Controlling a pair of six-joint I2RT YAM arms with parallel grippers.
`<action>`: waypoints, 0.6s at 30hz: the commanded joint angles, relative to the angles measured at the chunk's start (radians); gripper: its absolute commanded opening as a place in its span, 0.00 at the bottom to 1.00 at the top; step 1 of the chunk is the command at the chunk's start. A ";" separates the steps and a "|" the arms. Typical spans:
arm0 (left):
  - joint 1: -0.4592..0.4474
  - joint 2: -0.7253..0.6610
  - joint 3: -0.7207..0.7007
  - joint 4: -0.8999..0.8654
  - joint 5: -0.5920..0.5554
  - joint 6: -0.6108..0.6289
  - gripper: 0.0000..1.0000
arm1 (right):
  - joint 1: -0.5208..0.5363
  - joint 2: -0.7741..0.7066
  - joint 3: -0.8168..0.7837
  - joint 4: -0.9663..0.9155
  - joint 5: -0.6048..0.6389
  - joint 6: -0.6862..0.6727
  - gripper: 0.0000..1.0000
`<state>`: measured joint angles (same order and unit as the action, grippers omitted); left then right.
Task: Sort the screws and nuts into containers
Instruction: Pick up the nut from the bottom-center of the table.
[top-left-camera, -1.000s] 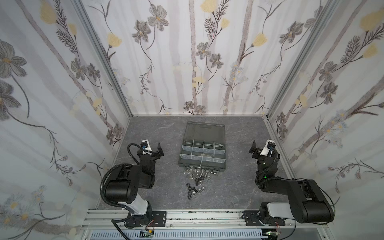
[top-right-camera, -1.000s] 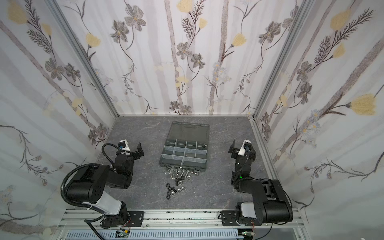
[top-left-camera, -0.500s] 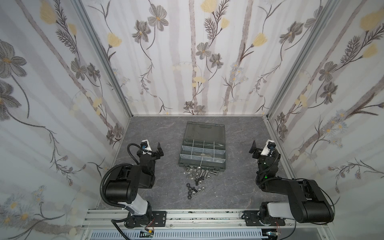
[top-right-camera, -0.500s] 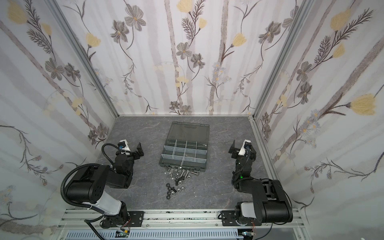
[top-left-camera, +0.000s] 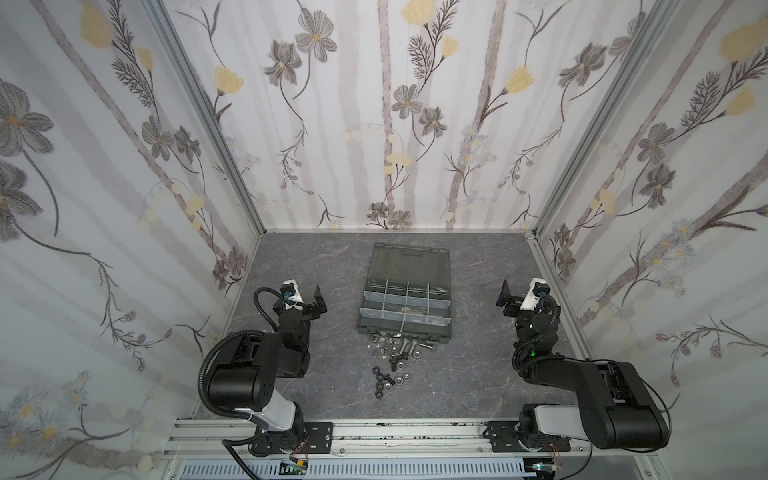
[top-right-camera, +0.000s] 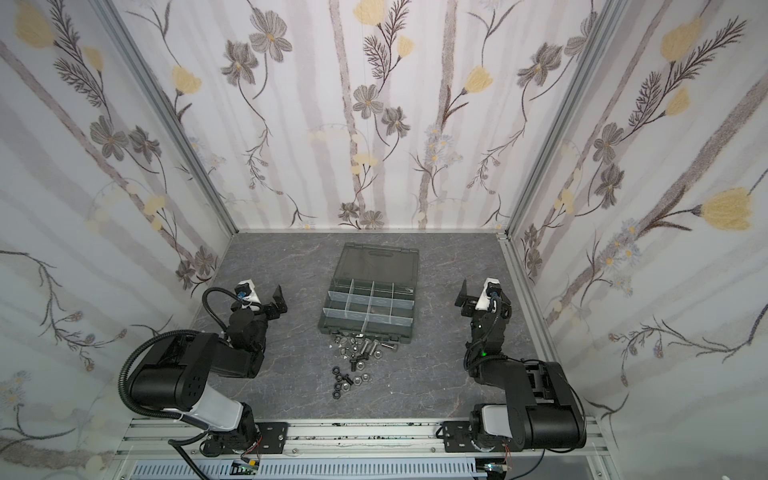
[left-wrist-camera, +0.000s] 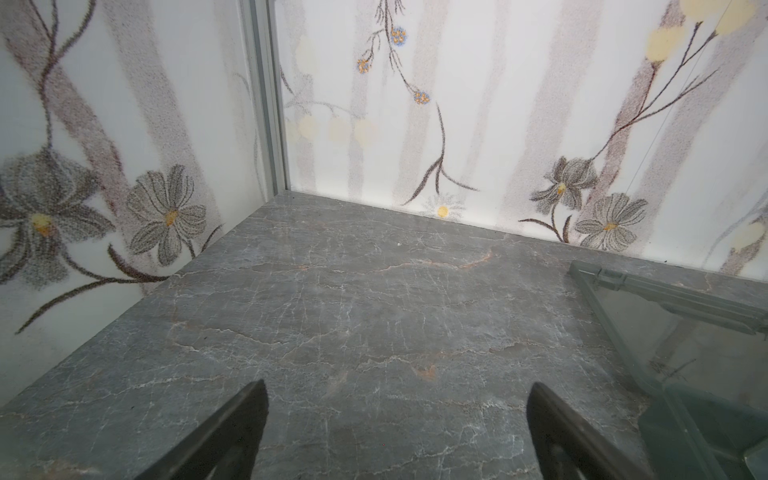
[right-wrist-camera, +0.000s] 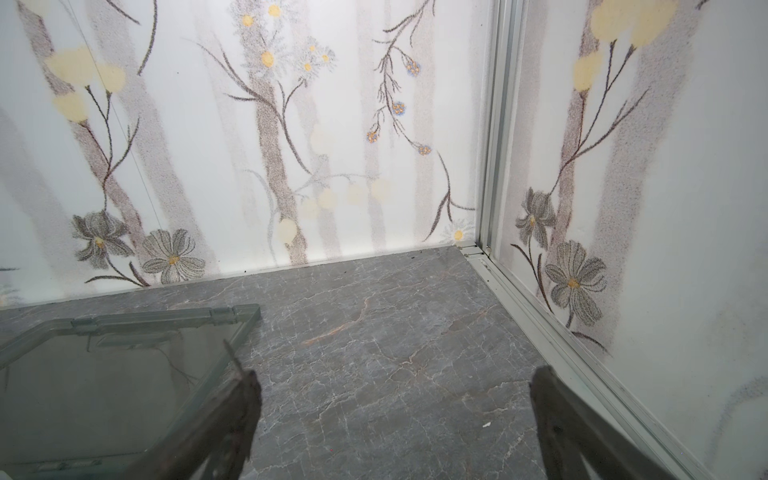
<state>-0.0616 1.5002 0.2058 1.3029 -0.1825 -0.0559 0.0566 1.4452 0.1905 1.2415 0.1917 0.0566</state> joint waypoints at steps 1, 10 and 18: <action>-0.034 -0.166 -0.059 0.010 -0.060 0.031 1.00 | 0.048 -0.118 0.038 -0.142 0.068 -0.047 1.00; -0.179 -0.774 0.055 -0.791 -0.089 -0.155 1.00 | 0.131 -0.302 0.380 -0.970 -0.097 0.175 1.00; -0.415 -0.725 0.179 -1.129 -0.043 -0.324 1.00 | 0.331 -0.258 0.447 -1.146 -0.170 0.242 1.00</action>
<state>-0.4324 0.7517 0.3676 0.3519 -0.2485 -0.2798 0.3389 1.1732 0.6182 0.2005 0.0586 0.2554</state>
